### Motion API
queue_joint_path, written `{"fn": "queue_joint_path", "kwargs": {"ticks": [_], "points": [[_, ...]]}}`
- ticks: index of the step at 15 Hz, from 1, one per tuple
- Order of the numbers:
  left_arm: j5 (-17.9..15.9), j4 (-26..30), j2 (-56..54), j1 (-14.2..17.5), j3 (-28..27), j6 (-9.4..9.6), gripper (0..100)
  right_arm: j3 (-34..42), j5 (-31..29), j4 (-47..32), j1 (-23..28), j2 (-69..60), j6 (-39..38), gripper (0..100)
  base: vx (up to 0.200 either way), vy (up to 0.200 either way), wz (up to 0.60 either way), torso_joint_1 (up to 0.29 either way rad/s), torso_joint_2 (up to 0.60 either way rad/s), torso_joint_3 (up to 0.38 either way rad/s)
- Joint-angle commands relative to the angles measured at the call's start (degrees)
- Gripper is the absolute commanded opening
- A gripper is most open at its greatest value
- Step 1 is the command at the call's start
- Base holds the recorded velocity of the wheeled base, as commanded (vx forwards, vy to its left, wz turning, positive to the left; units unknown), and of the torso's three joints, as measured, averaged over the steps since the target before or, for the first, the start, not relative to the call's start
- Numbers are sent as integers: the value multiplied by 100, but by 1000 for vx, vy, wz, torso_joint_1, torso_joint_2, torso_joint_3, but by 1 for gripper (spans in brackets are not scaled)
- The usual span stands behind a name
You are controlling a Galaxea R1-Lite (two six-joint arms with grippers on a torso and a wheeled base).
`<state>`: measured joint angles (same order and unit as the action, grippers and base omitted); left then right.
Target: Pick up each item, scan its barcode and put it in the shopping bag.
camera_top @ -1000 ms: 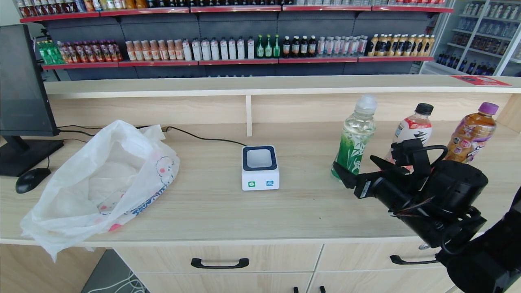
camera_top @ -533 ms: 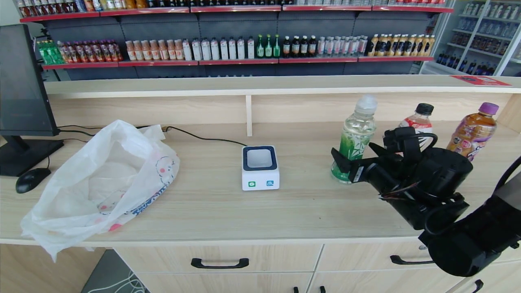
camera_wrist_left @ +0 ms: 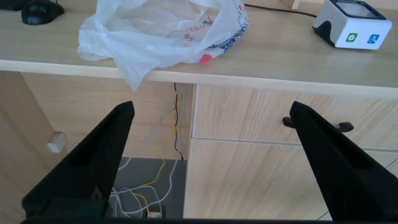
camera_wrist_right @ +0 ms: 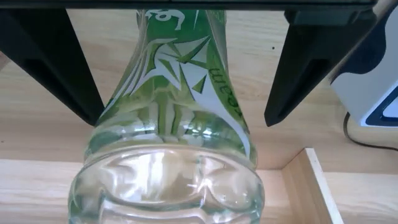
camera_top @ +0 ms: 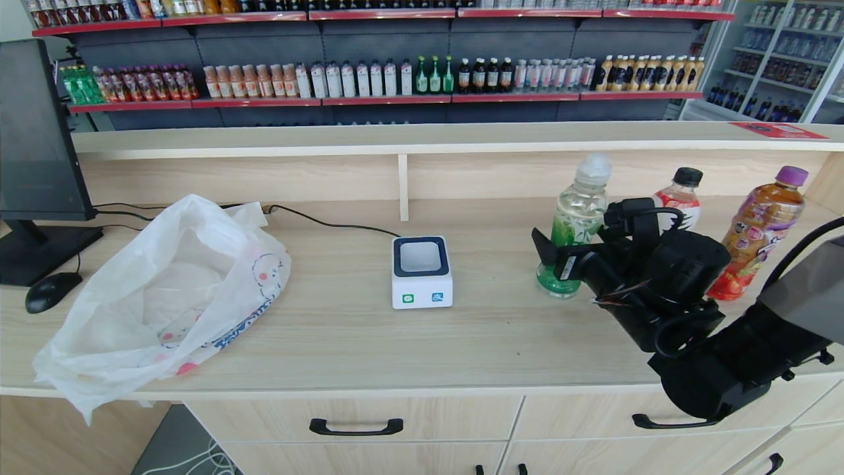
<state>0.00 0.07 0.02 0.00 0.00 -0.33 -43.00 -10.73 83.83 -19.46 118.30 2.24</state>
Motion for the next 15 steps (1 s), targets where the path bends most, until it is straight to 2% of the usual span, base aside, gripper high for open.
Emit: {"fn": "queue_joint_path", "kwargs": {"ticks": [1, 9, 10, 15], "points": [[0, 1, -2, 0, 0, -2, 100, -192, 1, -7, 21, 176, -22, 100, 0, 0, 0, 0, 0, 0], [0, 1, -2, 0, 0, -2, 100, -376, 9, -43, 170, 246, -40, 100, 0, 0, 0, 0, 0, 0], [0, 1, -2, 0, 0, -2, 100, -367, 9, -43, 170, 246, -66, 0, 0, 0, 0, 0, 0, 0], [0, 1, -2, 0, 0, -2, 100, -332, 44, -34, 170, 220, -312, 0, 0, 0, 0, 0, 0, 0]]}}
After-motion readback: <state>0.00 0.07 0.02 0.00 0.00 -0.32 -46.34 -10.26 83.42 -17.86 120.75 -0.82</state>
